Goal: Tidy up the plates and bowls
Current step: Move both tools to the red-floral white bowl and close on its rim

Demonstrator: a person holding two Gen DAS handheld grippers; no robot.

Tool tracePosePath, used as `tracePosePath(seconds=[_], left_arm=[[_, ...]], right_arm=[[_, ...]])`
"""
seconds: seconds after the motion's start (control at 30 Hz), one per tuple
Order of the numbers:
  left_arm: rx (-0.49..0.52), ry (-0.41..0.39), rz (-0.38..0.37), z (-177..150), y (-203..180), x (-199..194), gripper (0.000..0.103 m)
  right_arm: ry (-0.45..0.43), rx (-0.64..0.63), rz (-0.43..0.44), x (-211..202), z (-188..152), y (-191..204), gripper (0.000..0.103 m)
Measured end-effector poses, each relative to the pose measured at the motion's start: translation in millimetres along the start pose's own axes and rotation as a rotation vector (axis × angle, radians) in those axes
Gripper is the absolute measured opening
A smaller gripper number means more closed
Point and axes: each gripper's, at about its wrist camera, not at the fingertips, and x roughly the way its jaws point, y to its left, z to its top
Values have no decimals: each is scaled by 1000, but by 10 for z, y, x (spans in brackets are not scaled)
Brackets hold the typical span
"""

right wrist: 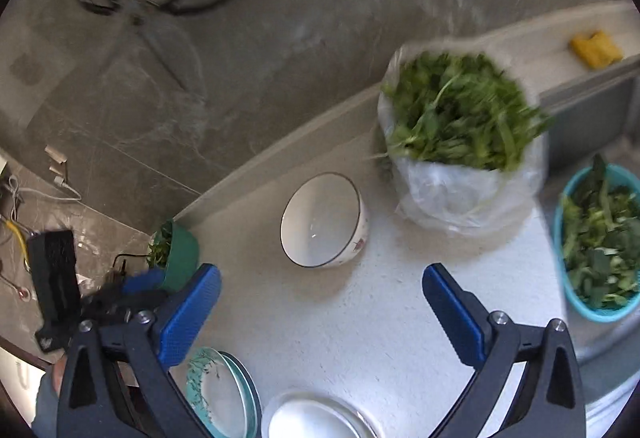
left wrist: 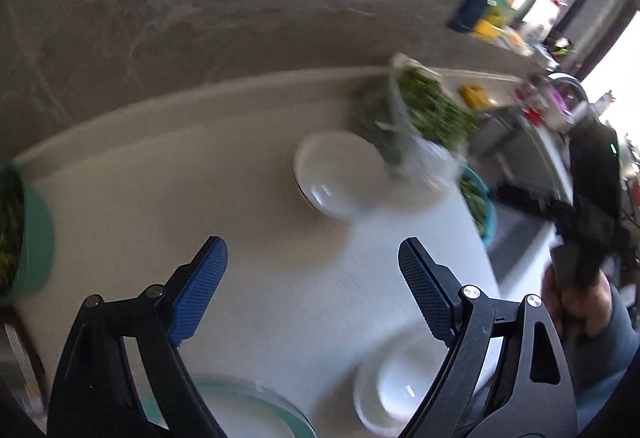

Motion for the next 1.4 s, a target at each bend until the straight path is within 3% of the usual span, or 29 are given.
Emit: tracePosePath(seconds=[0.1,0.23,0.4,0.53,0.8,0.83,0.97,1.03,1.33,1.4], left_arm=[[-3,32,20,304,159,395,87],[-66,130,-53,505,358,935,87],[-74,221,-28,402,317,1383,87],[-84,207,34,336,277,1512,87],[-54,190,-9,421,278,1586,85],[-57,199,-4,408,289,1622,84],[-80,202,3,388,331,1715,44],[-83,214,5,366,382,1762,39],[-105,224,-17,338,512,1868,38],[-101,224,-18,354,485,1878,34]], right_arm=[[71,7,17,363,104,-49,100],[121,25,8,687,164,-129,93],[168,37,-18,960,204,-212,89],[186,67,-33,1091,271,-306,88],[223,81,-52,1300,285,-378,84],[234,93,-47,1336,275,-391,79],[239,101,-59,1398,260,-406,71],[246,103,-61,1425,251,-402,68],[246,120,-64,1510,237,-371,63],[243,121,-67,1528,248,-364,61]])
